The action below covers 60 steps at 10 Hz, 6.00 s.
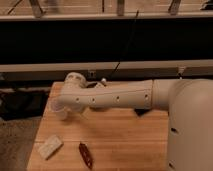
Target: Pick up the ceramic cup
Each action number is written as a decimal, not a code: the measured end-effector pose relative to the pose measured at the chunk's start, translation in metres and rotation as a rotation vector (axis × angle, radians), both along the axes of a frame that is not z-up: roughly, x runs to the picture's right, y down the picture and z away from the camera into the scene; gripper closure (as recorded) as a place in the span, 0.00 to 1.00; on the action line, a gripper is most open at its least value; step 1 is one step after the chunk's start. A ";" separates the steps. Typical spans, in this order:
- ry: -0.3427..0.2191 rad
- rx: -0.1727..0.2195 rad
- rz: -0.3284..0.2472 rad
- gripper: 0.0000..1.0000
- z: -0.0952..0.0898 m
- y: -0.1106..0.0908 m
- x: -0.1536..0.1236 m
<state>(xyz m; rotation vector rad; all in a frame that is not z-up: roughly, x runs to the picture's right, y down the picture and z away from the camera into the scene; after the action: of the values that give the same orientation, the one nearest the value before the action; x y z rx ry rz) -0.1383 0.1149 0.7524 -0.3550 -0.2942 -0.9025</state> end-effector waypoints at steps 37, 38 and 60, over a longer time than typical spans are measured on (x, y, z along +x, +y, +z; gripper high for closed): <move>-0.133 -0.094 -0.210 0.68 0.024 0.009 -0.068; -0.139 -0.094 -0.214 0.65 0.024 0.011 -0.077; -0.172 -0.074 -0.261 0.99 0.020 -0.007 -0.063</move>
<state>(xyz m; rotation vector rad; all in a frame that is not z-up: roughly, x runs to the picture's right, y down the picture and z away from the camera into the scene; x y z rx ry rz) -0.2009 0.1084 0.7726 -0.3908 -0.4482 -1.1835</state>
